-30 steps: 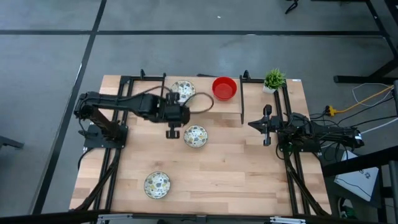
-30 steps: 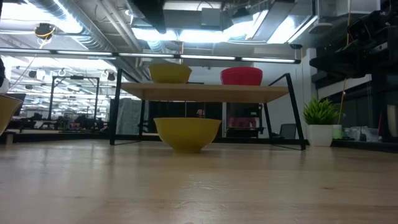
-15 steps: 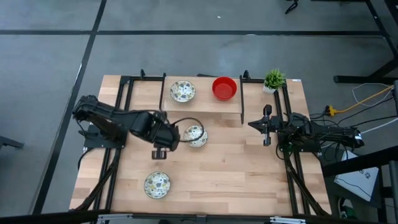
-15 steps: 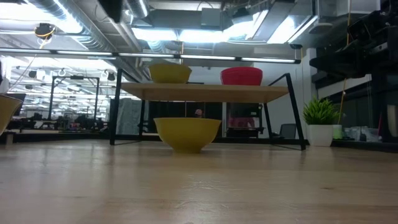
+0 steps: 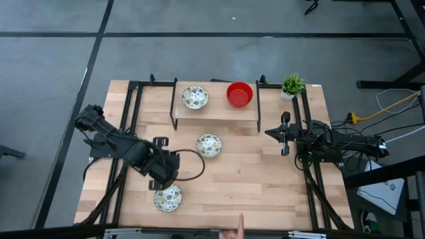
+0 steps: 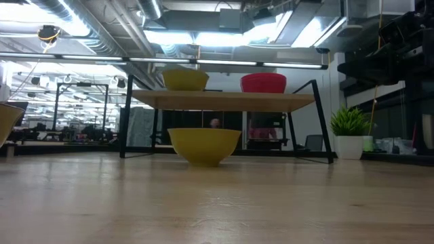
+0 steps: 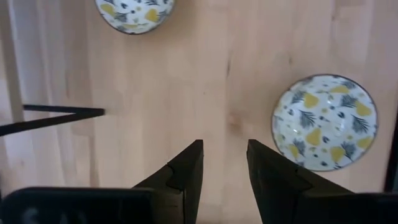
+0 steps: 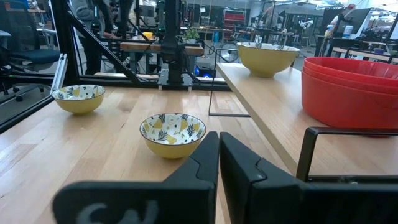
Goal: Pick & Place Mini bowls
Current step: Stack the bottom white patterned bowl on top of the white patterned bowl on the shelf
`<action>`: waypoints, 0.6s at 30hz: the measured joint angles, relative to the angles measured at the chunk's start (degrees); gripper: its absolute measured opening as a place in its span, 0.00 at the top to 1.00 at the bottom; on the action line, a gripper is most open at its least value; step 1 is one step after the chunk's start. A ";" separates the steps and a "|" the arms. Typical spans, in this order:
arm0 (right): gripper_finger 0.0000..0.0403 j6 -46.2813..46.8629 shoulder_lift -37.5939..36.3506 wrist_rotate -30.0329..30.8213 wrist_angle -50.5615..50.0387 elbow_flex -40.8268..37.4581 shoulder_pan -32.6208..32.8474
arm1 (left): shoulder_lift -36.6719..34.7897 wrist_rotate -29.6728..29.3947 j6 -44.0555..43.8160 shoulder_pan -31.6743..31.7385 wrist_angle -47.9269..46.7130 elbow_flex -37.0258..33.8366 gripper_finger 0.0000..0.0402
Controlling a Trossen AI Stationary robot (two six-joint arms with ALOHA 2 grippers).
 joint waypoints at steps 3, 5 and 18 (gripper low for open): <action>0.96 0.00 0.00 0.00 -0.01 0.02 0.01 | 0.02 0.00 -1.14 -2.12 -0.06 -0.02 0.71; 0.96 0.00 0.00 0.00 -0.02 0.02 0.00 | 0.03 0.00 -2.39 -3.23 -0.18 -0.02 0.71; 0.96 0.00 0.00 0.00 0.00 0.02 0.02 | 0.04 -0.22 -9.68 -7.08 -2.14 -0.02 0.71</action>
